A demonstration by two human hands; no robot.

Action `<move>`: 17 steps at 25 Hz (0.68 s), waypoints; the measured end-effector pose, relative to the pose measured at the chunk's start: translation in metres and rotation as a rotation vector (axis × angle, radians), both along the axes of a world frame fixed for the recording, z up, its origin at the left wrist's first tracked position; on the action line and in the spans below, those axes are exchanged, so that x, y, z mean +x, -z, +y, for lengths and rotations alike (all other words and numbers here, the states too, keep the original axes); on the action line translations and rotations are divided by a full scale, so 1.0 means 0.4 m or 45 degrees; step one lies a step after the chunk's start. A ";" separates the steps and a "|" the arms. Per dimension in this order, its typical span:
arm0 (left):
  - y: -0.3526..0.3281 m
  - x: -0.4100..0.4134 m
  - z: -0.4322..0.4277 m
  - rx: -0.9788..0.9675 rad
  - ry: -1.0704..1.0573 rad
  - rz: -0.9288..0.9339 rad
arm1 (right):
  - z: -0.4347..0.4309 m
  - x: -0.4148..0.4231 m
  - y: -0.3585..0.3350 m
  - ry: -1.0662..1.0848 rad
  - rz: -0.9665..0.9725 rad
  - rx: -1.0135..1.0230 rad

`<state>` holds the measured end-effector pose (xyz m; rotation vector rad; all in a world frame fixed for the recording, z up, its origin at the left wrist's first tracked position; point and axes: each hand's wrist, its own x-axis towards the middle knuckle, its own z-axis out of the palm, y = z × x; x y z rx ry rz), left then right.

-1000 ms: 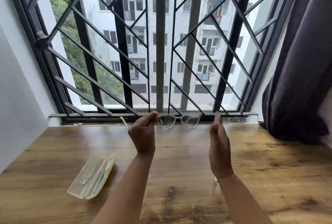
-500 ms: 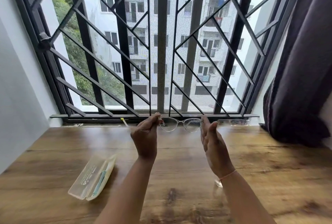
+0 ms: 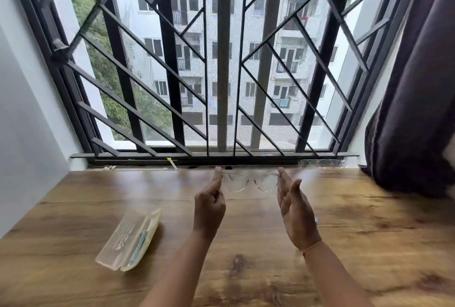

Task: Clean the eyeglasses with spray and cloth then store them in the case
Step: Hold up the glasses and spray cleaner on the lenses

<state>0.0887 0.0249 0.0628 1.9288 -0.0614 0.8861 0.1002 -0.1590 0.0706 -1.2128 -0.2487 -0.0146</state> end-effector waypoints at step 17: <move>0.199 -0.081 0.028 0.201 0.270 0.443 | -0.013 -0.051 0.244 0.048 0.342 0.135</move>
